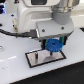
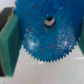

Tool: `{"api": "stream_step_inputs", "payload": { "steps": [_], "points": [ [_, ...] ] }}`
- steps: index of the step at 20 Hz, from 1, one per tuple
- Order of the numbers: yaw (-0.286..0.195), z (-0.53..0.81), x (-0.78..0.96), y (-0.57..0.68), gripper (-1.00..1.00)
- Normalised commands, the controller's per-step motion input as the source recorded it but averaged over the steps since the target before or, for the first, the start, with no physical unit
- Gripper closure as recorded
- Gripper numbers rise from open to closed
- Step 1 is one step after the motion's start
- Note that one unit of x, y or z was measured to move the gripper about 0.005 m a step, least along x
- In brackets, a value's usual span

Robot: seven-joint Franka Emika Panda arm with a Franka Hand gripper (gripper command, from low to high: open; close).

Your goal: Insert the blue gear onto the right peg, followed by the red gear

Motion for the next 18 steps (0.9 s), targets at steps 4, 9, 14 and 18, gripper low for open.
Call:
{"api": "stream_step_inputs", "payload": {
  "steps": [4,9,14,18],
  "points": [
    [0.000,-0.03,0.18,-0.08,1.00],
    [0.000,-0.10,0.16,-0.04,1.00],
    [0.000,-0.14,0.17,-0.02,1.00],
    [0.000,0.00,0.12,-0.02,1.00]
  ]
}}
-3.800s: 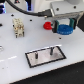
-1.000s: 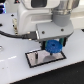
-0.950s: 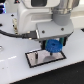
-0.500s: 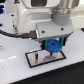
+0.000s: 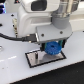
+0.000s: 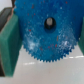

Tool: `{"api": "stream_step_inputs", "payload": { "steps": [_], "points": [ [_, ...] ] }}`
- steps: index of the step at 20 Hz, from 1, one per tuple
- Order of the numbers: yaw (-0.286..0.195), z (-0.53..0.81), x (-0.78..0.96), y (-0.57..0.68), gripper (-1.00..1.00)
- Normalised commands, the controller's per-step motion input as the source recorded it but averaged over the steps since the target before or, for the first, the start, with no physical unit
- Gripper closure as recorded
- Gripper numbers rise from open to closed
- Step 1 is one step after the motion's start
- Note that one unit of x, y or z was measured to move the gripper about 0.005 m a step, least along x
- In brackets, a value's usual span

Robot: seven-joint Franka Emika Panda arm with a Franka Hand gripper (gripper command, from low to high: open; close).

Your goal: Insert the blue gear onto the right peg, followed by the red gear

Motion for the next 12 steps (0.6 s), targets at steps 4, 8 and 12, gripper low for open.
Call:
{"api": "stream_step_inputs", "payload": {
  "steps": [4,8,12],
  "points": [
    [0.000,-0.20,0.17,0.00,1.00],
    [0.000,-0.20,0.17,0.04,1.00],
    [0.000,-0.14,0.10,0.03,1.00]
  ]
}}
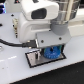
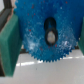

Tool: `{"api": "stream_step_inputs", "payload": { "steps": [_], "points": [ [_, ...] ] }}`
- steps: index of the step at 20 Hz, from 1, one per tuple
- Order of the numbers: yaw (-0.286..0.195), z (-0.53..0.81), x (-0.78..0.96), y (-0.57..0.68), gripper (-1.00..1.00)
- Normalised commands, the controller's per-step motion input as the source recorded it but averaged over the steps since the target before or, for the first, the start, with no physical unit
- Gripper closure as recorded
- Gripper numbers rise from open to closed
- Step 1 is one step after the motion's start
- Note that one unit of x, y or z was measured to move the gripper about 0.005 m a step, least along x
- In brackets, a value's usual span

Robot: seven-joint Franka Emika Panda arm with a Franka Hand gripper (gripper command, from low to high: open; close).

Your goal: Insert the blue gear onto the right peg, followed by the red gear

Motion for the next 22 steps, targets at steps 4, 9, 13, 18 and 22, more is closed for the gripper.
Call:
{"api": "stream_step_inputs", "payload": {
  "steps": [4,9,13,18,22],
  "points": [
    [0.000,-0.05,0.05,0.06,1.00],
    [0.000,0.16,0.00,0.11,-1.00],
    [0.000,0.42,-0.04,0.12,-1.00],
    [0.000,0.49,-0.22,0.14,-1.00],
    [0.000,0.26,-0.49,0.22,-1.00]
  ]
}}
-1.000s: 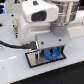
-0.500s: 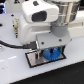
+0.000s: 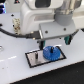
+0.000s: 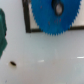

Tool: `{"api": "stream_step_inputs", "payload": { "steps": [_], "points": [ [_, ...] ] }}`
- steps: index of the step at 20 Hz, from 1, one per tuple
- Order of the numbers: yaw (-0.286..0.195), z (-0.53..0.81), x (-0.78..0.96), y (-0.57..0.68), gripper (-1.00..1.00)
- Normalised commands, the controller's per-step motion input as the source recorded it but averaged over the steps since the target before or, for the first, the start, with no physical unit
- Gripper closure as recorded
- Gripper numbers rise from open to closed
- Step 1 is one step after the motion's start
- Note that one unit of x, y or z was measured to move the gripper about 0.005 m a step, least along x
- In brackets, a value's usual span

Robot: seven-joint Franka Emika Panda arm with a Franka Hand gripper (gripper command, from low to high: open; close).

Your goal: Insert the blue gear onto the right peg, followed by the red gear

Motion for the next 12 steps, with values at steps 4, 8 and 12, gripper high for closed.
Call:
{"api": "stream_step_inputs", "payload": {
  "steps": [4,8,12],
  "points": [
    [0.000,0.16,-0.56,0.36,-1.00],
    [0.000,0.05,-0.74,0.15,-1.00],
    [0.000,-0.01,-0.78,0.10,-1.00]
  ]
}}
